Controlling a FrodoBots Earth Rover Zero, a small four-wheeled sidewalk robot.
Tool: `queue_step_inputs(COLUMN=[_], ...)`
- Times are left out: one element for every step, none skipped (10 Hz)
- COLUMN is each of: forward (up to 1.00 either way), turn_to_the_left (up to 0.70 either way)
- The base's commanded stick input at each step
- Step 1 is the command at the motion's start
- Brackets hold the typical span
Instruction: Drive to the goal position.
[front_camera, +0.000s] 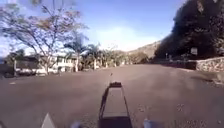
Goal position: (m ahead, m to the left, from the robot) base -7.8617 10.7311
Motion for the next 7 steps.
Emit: queue_step_inputs(forward=[0.00, 0.00, 0.00, 0.00, 0.00, 0.00, 0.00], turn_to_the_left=[0.50, 0.50, 0.50, 0.50, 0.50, 0.50, 0.50])
